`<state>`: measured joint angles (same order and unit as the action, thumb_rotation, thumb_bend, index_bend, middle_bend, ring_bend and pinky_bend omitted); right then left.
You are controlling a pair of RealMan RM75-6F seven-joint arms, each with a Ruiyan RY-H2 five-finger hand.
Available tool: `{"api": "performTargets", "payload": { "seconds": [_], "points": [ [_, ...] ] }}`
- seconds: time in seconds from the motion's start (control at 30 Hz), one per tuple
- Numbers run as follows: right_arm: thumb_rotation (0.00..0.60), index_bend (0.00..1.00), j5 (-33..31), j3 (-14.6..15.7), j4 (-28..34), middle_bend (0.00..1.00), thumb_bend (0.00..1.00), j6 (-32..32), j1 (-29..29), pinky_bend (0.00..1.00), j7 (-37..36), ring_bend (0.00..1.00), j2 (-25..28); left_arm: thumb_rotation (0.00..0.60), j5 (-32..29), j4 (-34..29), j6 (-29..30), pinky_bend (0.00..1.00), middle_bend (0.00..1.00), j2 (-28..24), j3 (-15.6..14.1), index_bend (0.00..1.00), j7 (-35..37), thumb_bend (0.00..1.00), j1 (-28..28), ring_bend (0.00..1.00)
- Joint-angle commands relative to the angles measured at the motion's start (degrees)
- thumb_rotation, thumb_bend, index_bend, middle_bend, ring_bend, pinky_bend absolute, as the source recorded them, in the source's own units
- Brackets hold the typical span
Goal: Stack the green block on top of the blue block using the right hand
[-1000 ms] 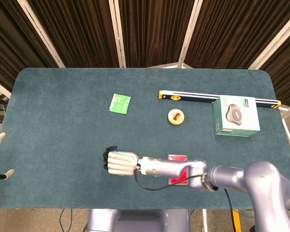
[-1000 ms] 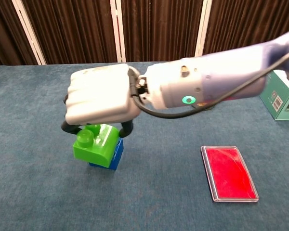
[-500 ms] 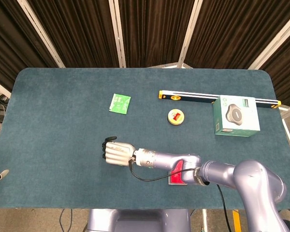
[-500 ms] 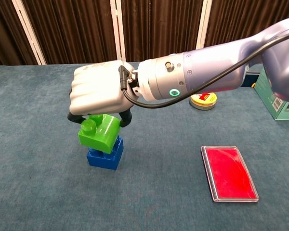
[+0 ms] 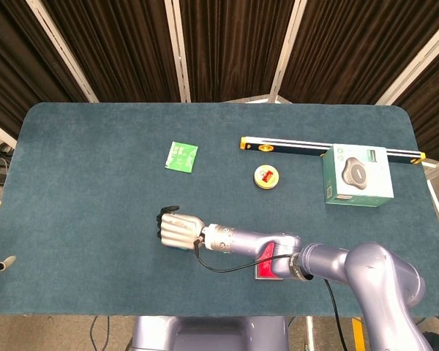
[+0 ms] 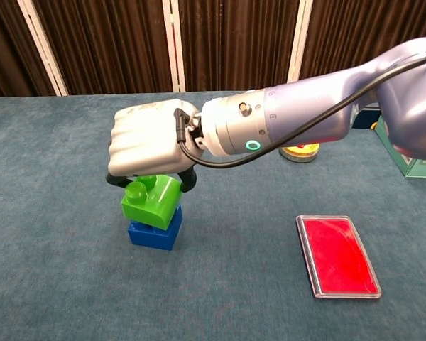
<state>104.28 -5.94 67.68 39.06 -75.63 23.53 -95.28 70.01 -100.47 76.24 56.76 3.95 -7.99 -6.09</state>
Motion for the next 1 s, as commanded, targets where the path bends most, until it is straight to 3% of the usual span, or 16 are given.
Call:
{"api": "performTargets", "payload": {
  "seconds": [0.03,1.0],
  "points": [
    [0.6,0.44,-0.4,0.2,0.0,0.51,0.32,-0.3,-0.1,0.5,0.1,0.35,0.0,0.6,-0.1,0.0,0.0,0.0,0.0,0.1,0.0,0.0,-0.1,0.0,0.0,0.0],
    [0.6,0.44,-2.2,3.2,-2.4,0.51,0.33,-1.0,-1.3,0.51,-0.2,0.35,-2.8,0.6,-0.6,0.1,-0.3,0.0,0.0,0.0,0.0,0.0,-0.1,0.0,-0.4,0.0]
  ]
}}
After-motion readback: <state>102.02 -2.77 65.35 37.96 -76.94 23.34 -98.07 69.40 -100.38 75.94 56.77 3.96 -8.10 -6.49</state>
